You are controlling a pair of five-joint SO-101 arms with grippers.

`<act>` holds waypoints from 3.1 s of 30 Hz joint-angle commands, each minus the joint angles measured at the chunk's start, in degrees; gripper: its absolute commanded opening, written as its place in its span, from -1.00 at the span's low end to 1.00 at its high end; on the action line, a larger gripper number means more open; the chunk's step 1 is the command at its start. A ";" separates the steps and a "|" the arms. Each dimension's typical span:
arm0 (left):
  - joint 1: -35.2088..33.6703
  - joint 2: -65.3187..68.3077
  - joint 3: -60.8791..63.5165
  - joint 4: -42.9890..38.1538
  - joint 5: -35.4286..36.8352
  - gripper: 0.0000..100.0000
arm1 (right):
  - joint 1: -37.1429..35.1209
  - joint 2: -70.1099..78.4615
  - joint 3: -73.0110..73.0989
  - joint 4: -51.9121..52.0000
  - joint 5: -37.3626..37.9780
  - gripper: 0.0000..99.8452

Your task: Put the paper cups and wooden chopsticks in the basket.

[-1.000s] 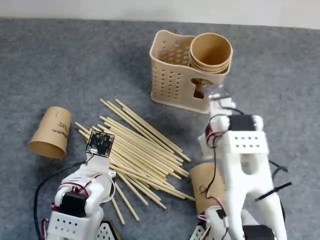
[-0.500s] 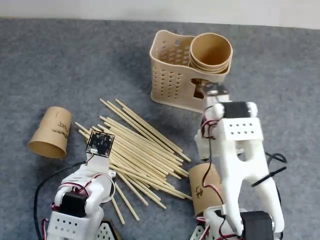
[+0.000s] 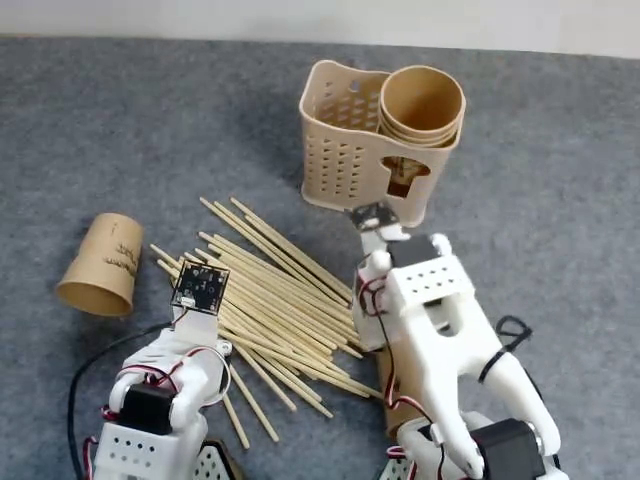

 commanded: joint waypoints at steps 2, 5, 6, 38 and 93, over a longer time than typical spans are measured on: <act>0.66 -0.57 1.10 0.26 0.35 -0.99 | -0.22 -0.04 4.88 -4.26 -0.18 -0.29; 0.66 -0.57 1.10 0.26 0.35 -0.99 | -0.22 -0.04 7.52 -6.55 -0.18 -0.29; 0.66 -0.57 1.10 0.26 0.35 -0.99 | -0.22 -0.04 8.31 -7.25 -0.18 -0.29; 0.66 -0.57 1.10 0.26 0.35 -0.99 | 17.27 0.04 -18.42 -15.43 -10.73 -0.61; 0.66 -0.57 1.10 0.26 0.35 -0.99 | 27.21 -27.30 14.55 -21.58 27.25 -0.27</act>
